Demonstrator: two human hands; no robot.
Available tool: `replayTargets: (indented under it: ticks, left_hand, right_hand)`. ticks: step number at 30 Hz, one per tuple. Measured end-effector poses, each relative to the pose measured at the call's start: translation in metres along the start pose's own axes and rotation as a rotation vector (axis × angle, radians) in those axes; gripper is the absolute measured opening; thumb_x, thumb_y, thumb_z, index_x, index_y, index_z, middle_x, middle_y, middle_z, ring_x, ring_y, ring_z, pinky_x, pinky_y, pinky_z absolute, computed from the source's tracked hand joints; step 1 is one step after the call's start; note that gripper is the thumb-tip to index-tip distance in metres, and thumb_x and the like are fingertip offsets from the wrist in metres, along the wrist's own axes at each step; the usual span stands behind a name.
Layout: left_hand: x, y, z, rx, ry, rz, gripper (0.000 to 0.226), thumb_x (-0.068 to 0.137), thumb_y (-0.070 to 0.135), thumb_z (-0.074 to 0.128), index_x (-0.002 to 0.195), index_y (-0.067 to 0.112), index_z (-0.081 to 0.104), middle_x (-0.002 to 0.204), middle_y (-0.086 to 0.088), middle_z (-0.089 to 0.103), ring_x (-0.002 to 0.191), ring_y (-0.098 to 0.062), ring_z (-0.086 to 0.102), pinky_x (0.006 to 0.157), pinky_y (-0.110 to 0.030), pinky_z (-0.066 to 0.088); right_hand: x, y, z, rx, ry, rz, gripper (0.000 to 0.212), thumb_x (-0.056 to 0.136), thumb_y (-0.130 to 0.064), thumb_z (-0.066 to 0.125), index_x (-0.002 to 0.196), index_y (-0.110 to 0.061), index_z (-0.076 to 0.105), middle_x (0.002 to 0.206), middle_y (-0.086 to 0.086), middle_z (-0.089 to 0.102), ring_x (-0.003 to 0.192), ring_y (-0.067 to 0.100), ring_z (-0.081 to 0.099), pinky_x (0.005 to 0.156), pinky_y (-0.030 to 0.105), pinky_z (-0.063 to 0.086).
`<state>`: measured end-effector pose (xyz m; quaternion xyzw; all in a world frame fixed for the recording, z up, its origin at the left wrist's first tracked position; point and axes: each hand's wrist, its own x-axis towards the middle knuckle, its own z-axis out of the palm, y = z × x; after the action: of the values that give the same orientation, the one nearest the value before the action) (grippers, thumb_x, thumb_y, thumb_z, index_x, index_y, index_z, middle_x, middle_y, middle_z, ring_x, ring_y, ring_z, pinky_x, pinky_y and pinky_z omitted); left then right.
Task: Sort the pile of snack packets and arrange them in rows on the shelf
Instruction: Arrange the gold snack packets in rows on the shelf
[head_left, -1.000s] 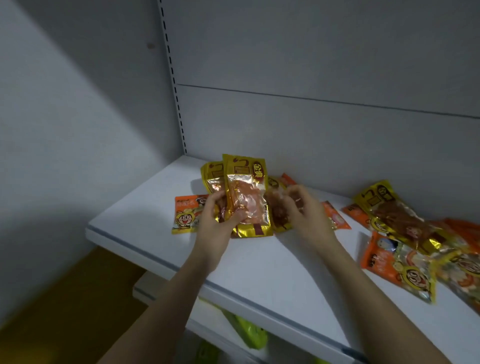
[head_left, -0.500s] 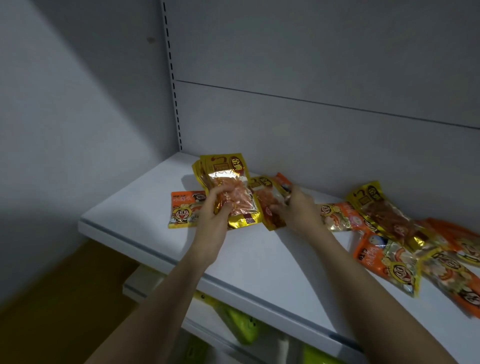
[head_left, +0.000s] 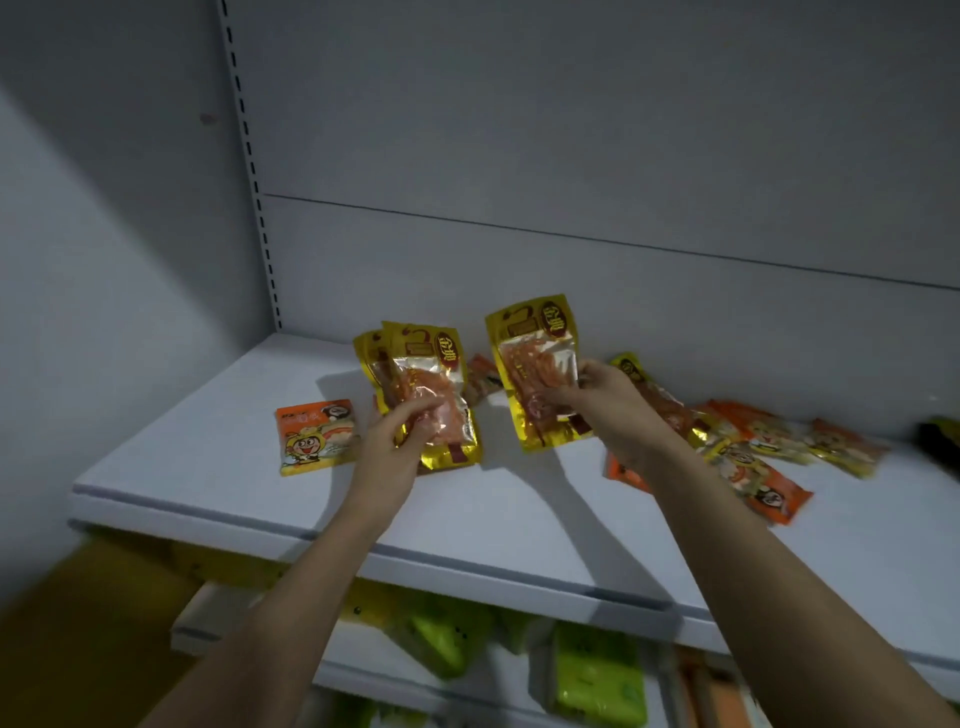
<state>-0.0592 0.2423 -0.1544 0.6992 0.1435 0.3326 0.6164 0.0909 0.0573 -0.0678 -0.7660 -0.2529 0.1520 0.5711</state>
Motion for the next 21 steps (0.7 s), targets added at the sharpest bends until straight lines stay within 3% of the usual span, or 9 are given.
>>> replayTargets:
  ticks: [4,7,12,14,17,19,21]
  left_hand:
    - [0.000,0.002,0.002,0.018,-0.037,-0.034,0.036,0.097,0.009,0.064,0.103,0.044,0.072,0.126,0.004,0.059,0.113,-0.016,0.061,0.090,-0.037,0.057]
    - [-0.004,0.007,0.001,-0.029,-0.051,-0.047,0.032,0.092,0.006,0.068,0.102,0.036,0.073,0.122,0.004,0.061,0.108,-0.013,0.063,0.084,-0.033,0.058]
    - [-0.015,0.012,0.004,0.009,-0.075,-0.037,0.032,0.089,0.006,0.072,0.104,0.034,0.072,0.122,0.001,0.062,0.106,-0.013,0.064,0.068,-0.017,0.058]
    - [-0.020,0.013,0.011,0.031,-0.063,-0.024,0.030,0.089,0.011,0.074,0.104,0.037,0.073,0.124,0.001,0.061,0.111,-0.019,0.064,0.073,-0.024,0.060]
    - [-0.029,0.016,0.032,0.005,-0.027,-0.042,0.022,0.089,0.030,0.073,0.109,0.038,0.075,0.123,0.007,0.066,0.115,-0.019,0.063,0.093,-0.047,0.057]
    - [-0.037,0.023,0.053,-0.057,-0.034,-0.082,0.030,0.085,0.045,0.066,0.112,0.036,0.074,0.119,0.007,0.070,0.113,-0.016,0.065,0.097,-0.050,0.055]
    - [-0.042,0.028,0.080,-0.108,-0.034,-0.122,0.039,0.078,0.050,0.065,0.113,0.032,0.070,0.118,0.003,0.071,0.111,-0.016,0.067,0.099,-0.049,0.054]
  right_hand:
    - [-0.050,0.009,-0.014,0.099,-0.030,0.028,0.028,0.084,-0.017,0.072,0.110,-0.007,0.066,0.094,0.012,0.075,0.085,0.021,0.073,0.074,0.031,0.053]
    - [-0.074,0.024,-0.023,0.174,0.016,0.049,0.028,0.084,0.002,0.067,0.110,-0.009,0.067,0.103,0.010,0.075,0.095,0.028,0.072,0.092,0.045,0.055]
    - [-0.085,0.031,-0.020,0.289,0.048,0.123,0.034,0.085,0.010,0.068,0.116,-0.002,0.063,0.102,0.016,0.075,0.093,0.030,0.073,0.088,0.043,0.058]
    - [-0.083,0.031,-0.015,0.295,0.015,0.108,0.032,0.085,0.008,0.069,0.115,-0.001,0.064,0.102,0.015,0.074,0.090,0.026,0.073,0.080,0.035,0.059]
    - [-0.077,0.032,-0.011,0.329,-0.055,0.071,0.026,0.086,0.007,0.069,0.109,-0.005,0.065,0.098,0.010,0.075,0.090,0.024,0.072,0.083,0.034,0.059]
    - [-0.072,0.037,-0.015,0.353,-0.089,0.042,0.025,0.086,0.007,0.068,0.102,-0.013,0.066,0.096,0.008,0.076,0.089,0.023,0.072,0.084,0.032,0.059]
    - [-0.066,0.044,-0.024,0.393,-0.126,0.024,0.025,0.087,0.006,0.068,0.107,-0.010,0.067,0.101,0.011,0.075,0.092,0.025,0.072,0.083,0.032,0.059]
